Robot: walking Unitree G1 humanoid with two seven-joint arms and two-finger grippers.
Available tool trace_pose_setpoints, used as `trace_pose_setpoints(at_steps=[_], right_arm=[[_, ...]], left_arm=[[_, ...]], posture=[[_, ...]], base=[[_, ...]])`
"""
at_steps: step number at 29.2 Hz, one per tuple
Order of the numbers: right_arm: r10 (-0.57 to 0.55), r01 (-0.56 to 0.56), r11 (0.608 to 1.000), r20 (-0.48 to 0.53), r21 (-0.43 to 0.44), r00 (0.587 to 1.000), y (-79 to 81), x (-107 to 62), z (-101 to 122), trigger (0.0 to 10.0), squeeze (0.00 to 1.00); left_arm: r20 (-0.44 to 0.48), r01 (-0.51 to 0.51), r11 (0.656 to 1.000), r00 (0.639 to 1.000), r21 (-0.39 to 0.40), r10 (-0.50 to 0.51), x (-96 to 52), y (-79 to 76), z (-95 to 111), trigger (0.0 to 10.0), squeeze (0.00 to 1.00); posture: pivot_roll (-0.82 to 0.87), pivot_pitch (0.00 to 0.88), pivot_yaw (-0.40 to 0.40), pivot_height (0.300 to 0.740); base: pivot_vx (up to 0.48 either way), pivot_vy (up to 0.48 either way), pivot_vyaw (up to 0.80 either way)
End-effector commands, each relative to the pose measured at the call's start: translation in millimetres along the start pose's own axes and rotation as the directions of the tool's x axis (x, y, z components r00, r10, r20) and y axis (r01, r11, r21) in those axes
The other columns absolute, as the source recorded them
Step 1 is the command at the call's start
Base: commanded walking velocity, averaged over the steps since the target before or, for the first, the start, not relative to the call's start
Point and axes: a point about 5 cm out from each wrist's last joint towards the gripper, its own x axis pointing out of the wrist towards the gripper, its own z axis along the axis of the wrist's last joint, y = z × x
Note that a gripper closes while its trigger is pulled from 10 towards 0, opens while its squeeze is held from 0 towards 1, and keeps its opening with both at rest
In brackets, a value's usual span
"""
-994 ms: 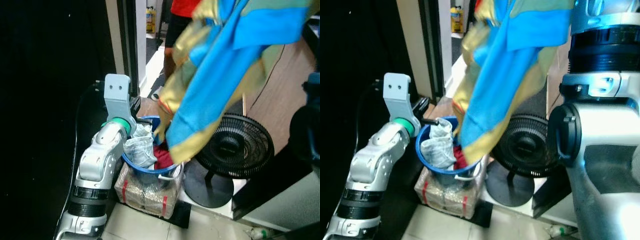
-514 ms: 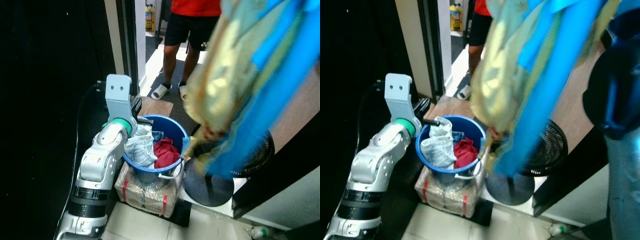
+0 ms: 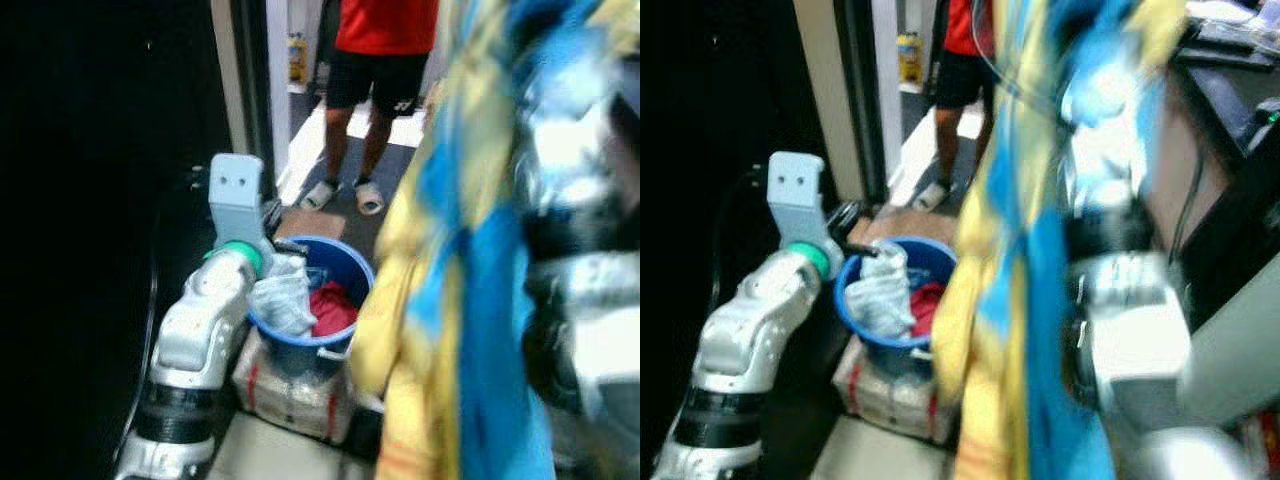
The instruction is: Clothes washing
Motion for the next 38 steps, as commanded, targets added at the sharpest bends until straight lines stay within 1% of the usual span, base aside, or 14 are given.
trace_pose_setpoints(at_steps=[1,2,3,5,6,9,13,14,15,16,20,23,28,38], right_arm=[[-0.017,0.014,1.000,0.113,0.026,0.993,-2.0,7.5,28.9,10.0,0.00],[-0.031,0.029,0.999,0.070,0.026,0.997,-2.7,-11.3,17.6,10.0,0.00],[-0.031,0.029,0.999,0.070,0.026,0.997,-2.7,-11.3,17.6,10.0,0.00],[-0.059,0.059,0.998,0.026,-0.026,0.998,-10.3,-33.1,3.7,10.0,0.00],[-0.066,0.067,0.997,0.008,-0.035,0.998,-12.3,-39.3,-0.3,10.0,0.00],[-0.070,0.070,0.997,-0.003,-0.039,0.998,-13.1,-42.5,-2.6,10.0,0.00],[-0.045,0.042,0.997,-0.043,-0.065,0.998,-8.5,-54.2,-9.5,10.0,0.00],[-0.045,0.042,0.997,-0.043,-0.065,0.998,-8.5,-54.2,-9.5,10.0,0.00],[-0.039,0.035,0.998,-0.063,-0.060,0.997,-5.9,-60.1,-8.1,10.0,0.00],[-0.039,0.035,0.998,-0.063,-0.060,0.997,-5.9,-60.1,-8.1,10.0,0.00],[-0.043,0.041,0.999,-0.096,-0.026,0.994,-1.0,-71.6,-2.5,10.0,0.00],[-0.050,0.049,0.999,-0.094,-0.019,0.994,-1.1,-72.7,0.1,10.0,0.00],[-0.076,0.076,0.997,-0.062,-0.013,0.995,-5.8,-67.5,7.6,10.0,0.00],[-0.100,0.101,0.995,-0.053,0.003,0.994,-7.9,-63.4,14.8,10.0,0.00]], left_arm=[[-0.026,-0.005,1.000,1.000,0.003,0.005,-1.2,1.7,-4.9,10.0,0.00],[-0.027,-0.002,1.000,1.000,0.004,0.002,-1.0,1.0,-5.4,10.0,0.00],[-0.027,-0.002,1.000,1.000,0.004,0.002,-1.0,1.0,-5.4,10.0,0.00],[-0.029,0.007,1.000,1.000,0.002,-0.007,-0.3,-1.2,-6.3,10.0,0.00],[-0.029,0.012,1.000,1.000,0.001,-0.012,0.1,-2.3,-6.5,10.0,0.00],[-0.030,0.015,1.000,0.999,0.000,-0.015,0.4,-3.0,-6.6,10.0,0.00],[-0.027,0.020,1.000,0.999,0.000,-0.020,0.6,-4.3,-6.0,10.0,0.00],[-0.027,0.020,1.000,0.999,0.000,-0.020,0.6,-4.3,-6.0,10.0,0.00],[-0.026,0.017,1.000,1.000,0.001,-0.017,-0.1,-3.8,-5.8,10.0,0.00],[-0.026,0.017,1.000,1.000,0.001,-0.017,-0.1,-3.8,-5.8,10.0,0.00],[-0.024,0.003,1.000,1.000,0.002,-0.002,-2.6,-0.1,-5.0,10.0,0.00],[-0.023,-0.001,1.000,1.000,0.002,0.001,-3.0,0.8,-4.8,10.0,0.00],[-0.014,0.001,1.000,1.000,0.001,-0.001,-1.5,-1.0,-2.1,10.0,0.00],[-0.009,0.005,1.000,1.000,0.001,-0.005,-0.8,-1.3,-0.8,10.0,0.00]], posture=[[0.09,0.000,0.028,0.740],[0.08,0.000,0.028,0.740],[0.08,0.000,0.028,0.740],[0.06,0.000,0.031,0.740],[0.06,0.000,0.031,0.740],[0.06,0.000,0.031,0.740],[0.07,0.000,0.028,0.740],[0.07,0.000,0.028,0.740],[0.07,0.000,0.022,0.740],[0.07,0.000,0.022,0.740],[0.08,0.000,0.017,0.740],[0.08,0.000,0.017,0.740],[0.08,0.000,0.017,0.740],[0.08,0.000,0.020,0.740]], base=[[0.000,0.000,0.00],[0.000,0.000,0.00],[0.000,0.000,0.00],[0.000,0.000,0.00],[0.000,0.000,0.00],[0.000,0.000,0.00],[0.000,0.000,0.00],[0.000,0.000,0.00],[0.000,0.000,0.00],[0.000,0.000,0.00],[0.000,0.000,0.00],[0.000,0.000,-0.16],[0.000,0.000,-0.80],[0.000,0.000,-0.80]])
